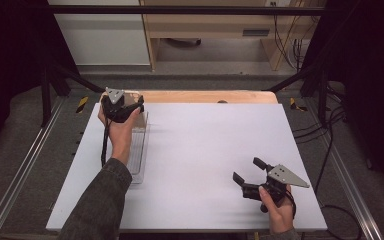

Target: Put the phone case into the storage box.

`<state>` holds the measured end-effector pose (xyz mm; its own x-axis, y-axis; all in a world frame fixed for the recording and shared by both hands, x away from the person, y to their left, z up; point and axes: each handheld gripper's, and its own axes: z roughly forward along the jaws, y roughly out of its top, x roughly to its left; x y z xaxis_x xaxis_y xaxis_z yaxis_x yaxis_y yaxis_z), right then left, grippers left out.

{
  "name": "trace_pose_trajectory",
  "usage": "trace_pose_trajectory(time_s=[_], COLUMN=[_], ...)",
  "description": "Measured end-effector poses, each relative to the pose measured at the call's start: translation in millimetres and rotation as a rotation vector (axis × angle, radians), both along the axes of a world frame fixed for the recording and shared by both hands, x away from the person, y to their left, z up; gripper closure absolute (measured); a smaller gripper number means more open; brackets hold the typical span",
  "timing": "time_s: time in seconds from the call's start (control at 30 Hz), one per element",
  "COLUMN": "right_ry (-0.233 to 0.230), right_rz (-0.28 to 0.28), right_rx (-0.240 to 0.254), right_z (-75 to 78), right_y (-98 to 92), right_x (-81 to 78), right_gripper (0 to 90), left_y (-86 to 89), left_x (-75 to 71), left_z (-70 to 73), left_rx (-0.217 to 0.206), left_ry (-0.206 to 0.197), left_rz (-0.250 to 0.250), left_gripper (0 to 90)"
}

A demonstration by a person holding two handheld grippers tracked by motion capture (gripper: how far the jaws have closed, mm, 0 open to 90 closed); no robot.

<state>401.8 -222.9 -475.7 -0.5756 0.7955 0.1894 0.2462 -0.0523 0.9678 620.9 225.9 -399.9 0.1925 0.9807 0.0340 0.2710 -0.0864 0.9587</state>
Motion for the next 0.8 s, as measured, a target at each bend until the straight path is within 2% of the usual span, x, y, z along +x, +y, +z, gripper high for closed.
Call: trace_pose_trajectory(time_s=[0.8], right_ry=[0.004], right_rz=[0.005], right_rx=[-0.002], right_z=[-0.7], right_y=[0.9], right_x=[0.4], right_gripper=[5.2], left_y=[0.8], left_x=[1.0], left_z=[-6.0], left_rx=[0.006], left_ry=[0.012], left_rz=[0.001], left_gripper=[10.8])
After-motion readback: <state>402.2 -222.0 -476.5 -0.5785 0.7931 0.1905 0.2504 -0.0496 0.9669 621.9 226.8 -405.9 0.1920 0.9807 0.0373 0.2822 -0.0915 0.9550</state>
